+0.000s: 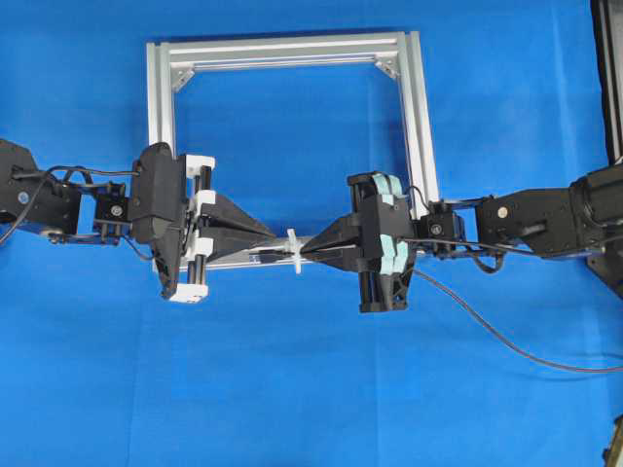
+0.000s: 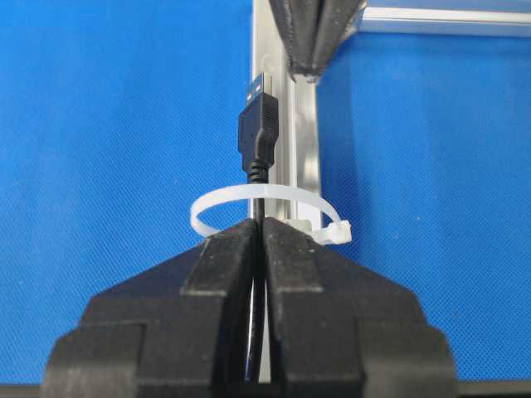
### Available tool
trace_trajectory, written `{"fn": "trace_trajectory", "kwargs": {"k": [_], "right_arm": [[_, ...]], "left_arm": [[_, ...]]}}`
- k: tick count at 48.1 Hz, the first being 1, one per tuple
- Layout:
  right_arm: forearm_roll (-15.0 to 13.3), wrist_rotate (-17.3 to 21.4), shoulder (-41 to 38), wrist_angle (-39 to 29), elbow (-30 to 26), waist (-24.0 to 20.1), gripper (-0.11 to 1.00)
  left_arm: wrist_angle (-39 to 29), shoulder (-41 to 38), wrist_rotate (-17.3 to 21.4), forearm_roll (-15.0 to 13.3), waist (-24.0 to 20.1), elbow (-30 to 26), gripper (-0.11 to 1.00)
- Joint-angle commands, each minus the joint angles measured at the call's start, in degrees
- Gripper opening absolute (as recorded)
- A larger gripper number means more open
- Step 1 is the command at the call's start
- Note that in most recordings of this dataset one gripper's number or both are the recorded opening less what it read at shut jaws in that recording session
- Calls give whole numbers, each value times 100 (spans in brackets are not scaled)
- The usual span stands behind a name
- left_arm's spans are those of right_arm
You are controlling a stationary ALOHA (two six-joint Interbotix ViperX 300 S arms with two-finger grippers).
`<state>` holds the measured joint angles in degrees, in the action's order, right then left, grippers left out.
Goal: Insert the wire through the string loop located in the center.
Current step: 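Move the open left gripper to the plug emerging from the loop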
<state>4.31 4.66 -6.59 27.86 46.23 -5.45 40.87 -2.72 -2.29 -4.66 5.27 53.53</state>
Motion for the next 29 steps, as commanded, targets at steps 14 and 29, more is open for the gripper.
{"fn": "trace_trajectory", "kwargs": {"k": [14, 29], "right_arm": [[-9, -9, 70, 35, -62, 9, -2], [-9, -9, 70, 35, -62, 9, -2]], "left_arm": [[18, 149, 0, 0, -9, -35, 3], [18, 149, -149, -18, -9, -53, 84]]}}
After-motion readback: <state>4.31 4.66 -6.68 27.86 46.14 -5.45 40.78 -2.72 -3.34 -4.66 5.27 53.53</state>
